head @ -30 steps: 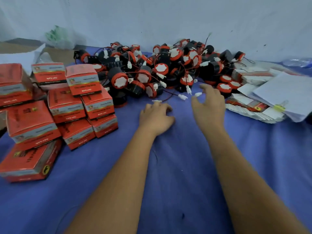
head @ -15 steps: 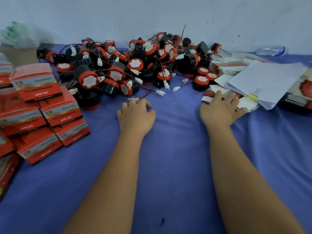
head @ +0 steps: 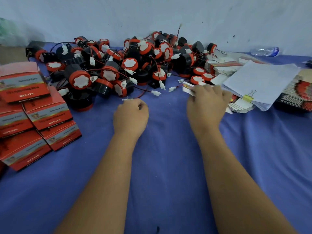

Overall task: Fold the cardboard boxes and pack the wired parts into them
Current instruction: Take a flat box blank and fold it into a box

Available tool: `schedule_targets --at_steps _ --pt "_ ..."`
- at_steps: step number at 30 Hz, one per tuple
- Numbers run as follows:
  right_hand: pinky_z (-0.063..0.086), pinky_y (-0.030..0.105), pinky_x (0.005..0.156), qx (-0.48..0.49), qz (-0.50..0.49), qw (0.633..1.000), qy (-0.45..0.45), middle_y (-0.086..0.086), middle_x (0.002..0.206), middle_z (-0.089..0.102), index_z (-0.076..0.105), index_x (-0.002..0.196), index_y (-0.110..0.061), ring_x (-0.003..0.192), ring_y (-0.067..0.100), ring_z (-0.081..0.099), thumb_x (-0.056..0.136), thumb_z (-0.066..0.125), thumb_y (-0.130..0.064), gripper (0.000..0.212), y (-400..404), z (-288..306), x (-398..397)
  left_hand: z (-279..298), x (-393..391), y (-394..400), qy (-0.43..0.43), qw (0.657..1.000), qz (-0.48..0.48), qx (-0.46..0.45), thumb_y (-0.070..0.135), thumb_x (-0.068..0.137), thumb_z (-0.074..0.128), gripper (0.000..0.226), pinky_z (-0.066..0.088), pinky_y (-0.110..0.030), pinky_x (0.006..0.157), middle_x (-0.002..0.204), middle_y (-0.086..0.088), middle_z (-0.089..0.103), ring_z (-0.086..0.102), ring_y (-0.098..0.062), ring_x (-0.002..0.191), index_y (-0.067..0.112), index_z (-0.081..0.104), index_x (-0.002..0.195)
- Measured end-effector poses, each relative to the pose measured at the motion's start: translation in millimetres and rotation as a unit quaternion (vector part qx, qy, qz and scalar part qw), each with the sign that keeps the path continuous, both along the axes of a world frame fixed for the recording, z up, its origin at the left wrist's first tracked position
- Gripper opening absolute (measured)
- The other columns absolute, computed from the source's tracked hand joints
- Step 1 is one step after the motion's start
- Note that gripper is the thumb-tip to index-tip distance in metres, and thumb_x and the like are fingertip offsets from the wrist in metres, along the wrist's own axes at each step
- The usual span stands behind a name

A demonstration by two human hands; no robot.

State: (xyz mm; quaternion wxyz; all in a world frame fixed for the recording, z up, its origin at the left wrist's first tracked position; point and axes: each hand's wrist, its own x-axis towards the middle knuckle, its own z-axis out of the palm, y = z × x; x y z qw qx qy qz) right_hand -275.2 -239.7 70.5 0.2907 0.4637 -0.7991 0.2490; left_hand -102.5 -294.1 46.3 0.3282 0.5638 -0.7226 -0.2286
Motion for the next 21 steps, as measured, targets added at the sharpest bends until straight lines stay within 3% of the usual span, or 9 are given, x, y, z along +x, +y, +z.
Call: schedule_targets --at_steps 2,4,6,9,12,15,17,19,21 --pt "0.032 0.039 0.074 -0.091 0.103 0.987 0.078 0.009 0.075 0.064 0.068 0.079 -0.009 0.073 0.032 0.056 0.078 0.063 -0.003 0.008 -4 2 30 6 -3 4 0.173 0.983 -0.033 0.049 0.032 0.101 0.043 0.033 0.052 -0.05 0.071 0.089 -0.009 0.072 0.063 -0.019 0.075 0.015 0.07 0.094" --pt "0.031 0.037 0.068 -0.109 0.21 0.965 0.11 0.007 0.073 0.063 0.069 0.08 -0.01 0.068 0.03 0.056 0.076 0.069 -0.005 0.007 -8 -2 59 14 -7 8 0.389 0.9 -0.095 0.172 0.038 0.104 0.038 0.04 0.056 -0.036 0.067 0.08 0.001 0.075 0.07 -0.012 0.073 0.022 0.071 0.091" --pt "0.036 0.037 0.072 -0.054 0.303 0.95 0.045 0.01 0.089 0.066 0.07 0.099 -0.007 0.081 0.032 0.059 0.078 0.069 -0.007 0.021 -12 -9 77 18 -6 6 0.542 0.793 -0.133 0.244 0.035 0.105 0.033 0.042 0.055 -0.03 0.071 0.081 0.002 0.075 0.071 -0.011 0.079 0.021 0.071 0.091" --pt "0.044 0.044 0.09 0.043 0.37 0.925 -0.067 0.01 0.124 0.062 0.061 0.127 -0.007 0.111 0.032 0.054 0.082 0.065 -0.01 0.045 -11 -15 77 17 3 -4 0.618 0.736 -0.141 0.237 0.036 0.105 0.024 0.049 0.058 -0.031 0.077 0.096 -0.005 0.075 0.071 -0.017 0.09 0.016 0.068 0.107" --pt "0.043 0.044 0.094 0.052 0.368 0.918 -0.137 0.006 0.132 0.055 0.057 0.134 -0.014 0.118 0.03 0.047 0.084 0.062 -0.014 0.051 -12 -18 65 15 4 -6 0.595 0.761 -0.125 0.224 0.046 0.105 0.022 0.053 0.059 -0.035 0.077 0.109 -0.008 0.073 0.07 -0.021 0.094 0.019 0.064 0.12" --pt "0.045 0.036 0.094 0.038 0.366 0.904 -0.216 0.003 0.127 0.056 0.058 0.134 -0.016 0.116 0.023 0.049 0.089 0.063 -0.015 0.045 -14 -20 61 17 1 -3 0.573 0.785 -0.117 0.203 0.043 0.104 0.035 0.038 0.06 -0.035 0.071 0.106 -0.003 0.074 0.071 -0.018 0.087 0.03 0.06 0.129" --pt "0.05 0.033 0.089 -0.008 0.388 0.876 -0.287 -0.002 0.119 0.063 0.063 0.128 -0.016 0.109 0.013 0.055 0.091 0.064 -0.014 0.037 -13 -19 61 17 1 -2 0.559 0.801 -0.128 0.173 0.043 0.104 0.038 0.037 0.059 -0.036 0.075 0.117 0.0 0.071 0.07 -0.013 0.097 0.036 0.057 0.134" --pt "0.051 0.023 0.089 -0.058 0.397 0.837 -0.373 -0.009 0.113 0.068 0.067 0.123 -0.016 0.103 0.003 0.06 0.092 0.066 -0.016 0.031 -10 -13 63 18 1 -1 0.492 0.85 -0.155 0.109 0.042 0.104 0.04 0.036 0.053 -0.031 0.092 0.132 0.013 0.061 0.06 -0.001 0.117 0.041 0.054 0.136" --pt "0.054 0.027 0.09 -0.1 0.411 0.775 -0.469 -0.004 0.106 0.073 0.07 0.117 -0.013 0.1 0.009 0.066 0.094 0.064 -0.017 0.024 -10 -9 62 18 -1 2 0.413 0.889 -0.193 0.05 0.038 0.099 0.047 0.04 0.049 -0.025 0.1 0.138 0.021 0.052 0.05 0.005 0.126 0.043 0.047 0.139"
